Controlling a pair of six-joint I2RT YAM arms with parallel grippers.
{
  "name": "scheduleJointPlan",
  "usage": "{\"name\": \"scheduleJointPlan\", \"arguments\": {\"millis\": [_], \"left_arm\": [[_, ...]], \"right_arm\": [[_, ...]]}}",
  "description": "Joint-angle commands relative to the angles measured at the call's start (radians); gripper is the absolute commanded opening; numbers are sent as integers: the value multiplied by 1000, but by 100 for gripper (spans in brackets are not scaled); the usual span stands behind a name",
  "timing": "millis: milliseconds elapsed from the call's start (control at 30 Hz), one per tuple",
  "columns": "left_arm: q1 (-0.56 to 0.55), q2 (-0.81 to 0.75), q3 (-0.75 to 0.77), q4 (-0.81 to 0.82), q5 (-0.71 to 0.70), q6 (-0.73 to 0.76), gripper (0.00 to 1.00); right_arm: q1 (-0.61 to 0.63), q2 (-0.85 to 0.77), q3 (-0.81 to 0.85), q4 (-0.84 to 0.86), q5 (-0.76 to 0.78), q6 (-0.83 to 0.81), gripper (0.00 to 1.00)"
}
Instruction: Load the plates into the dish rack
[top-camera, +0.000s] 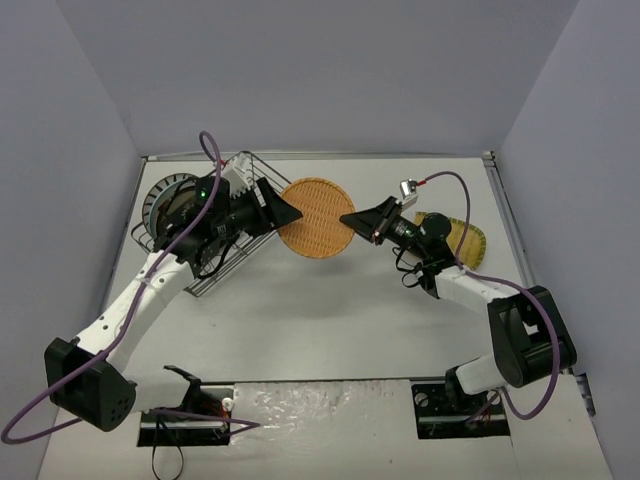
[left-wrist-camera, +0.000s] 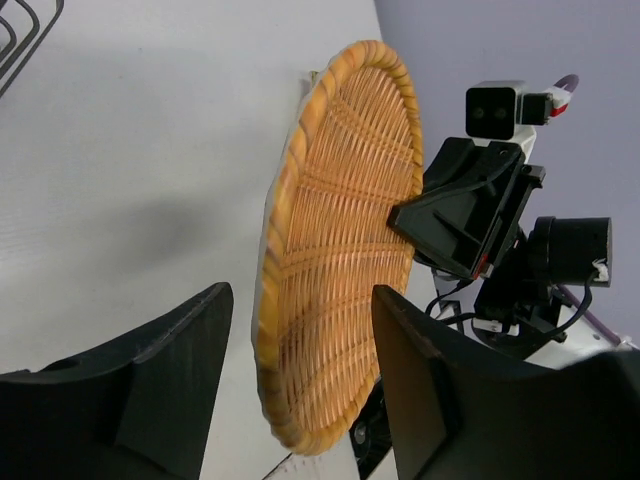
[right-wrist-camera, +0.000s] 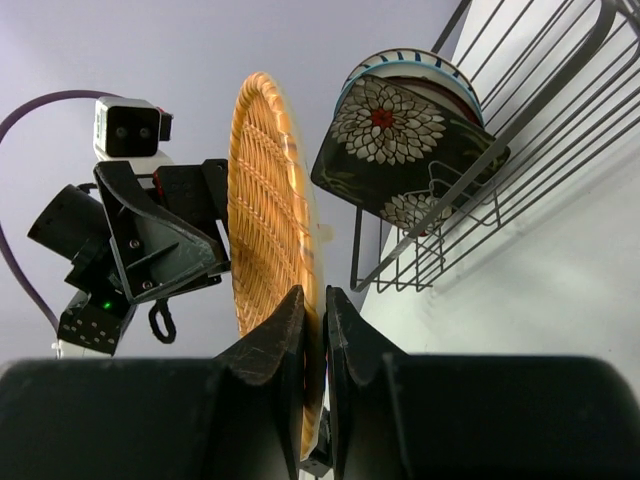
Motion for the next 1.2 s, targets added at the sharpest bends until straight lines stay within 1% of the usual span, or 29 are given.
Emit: {"name": "scheduleJointPlan", "arguments": {"millis": [0,67,133,233,267,333,367,433,500,567,633,667,700,767,833,867,900,933,1000,1033,1100,1167], "left_arm": [[-11,-28,4,108,15,-43,47],[-12,-23,2,112,22,-49,42],[-13,-19,0,115,30,-52,34],[-13,-22,3,115,32,-48,11],[-13,-24,4,115,32,-47,7],[-13,-31,11,104,25,-33,0],[-13,-34,14,99,16,-22,0],[-12,-39,16,80,7,13,0],[-10,-44,26,68,3,52,0],[-8,-52,40,54,3,101,0],[-5,-67,56,35,-1,192,0],[-5,-75,62,33,-6,221,0],[-3,-86,66,30,-10,267,0],[5,-106,88,4,-28,402,0],[16,-110,128,-90,-60,564,0],[19,-107,158,-144,-98,635,0],[22,-105,178,-180,-125,691,0],[24,-102,195,-226,-184,789,0],[34,-96,213,-274,-265,921,0],[47,-90,224,-292,-294,972,0],[74,-71,256,-332,-345,1070,0],[112,-41,298,-373,-352,1150,0]], "right_arm": [[21,-2,42,263,-1,31,0],[26,3,45,267,-2,29,0],[29,9,49,273,-3,29,0],[30,17,55,264,-6,20,0],[30,18,55,255,-7,11,0],[30,22,58,238,-11,-14,0],[30,23,58,228,-13,-29,0],[30,20,58,182,-18,-60,18],[29,10,57,129,-21,-103,40],[27,-5,62,19,-21,-177,71],[26,-36,78,-102,-11,-267,92],[26,-45,93,-179,-9,-328,99],[25,-58,108,-250,-3,-374,100],[16,-98,154,-449,36,-476,100],[-2,-137,194,-605,80,-616,100],[-14,-153,219,-697,111,-673,100],[-29,-166,231,-744,131,-701,100],[-45,-178,239,-798,141,-720,100],[-101,-219,240,-850,140,-742,100],[-140,-232,237,-865,137,-745,100],[-175,-258,231,-902,129,-758,100],[-199,-273,221,-931,132,-769,100]]}}
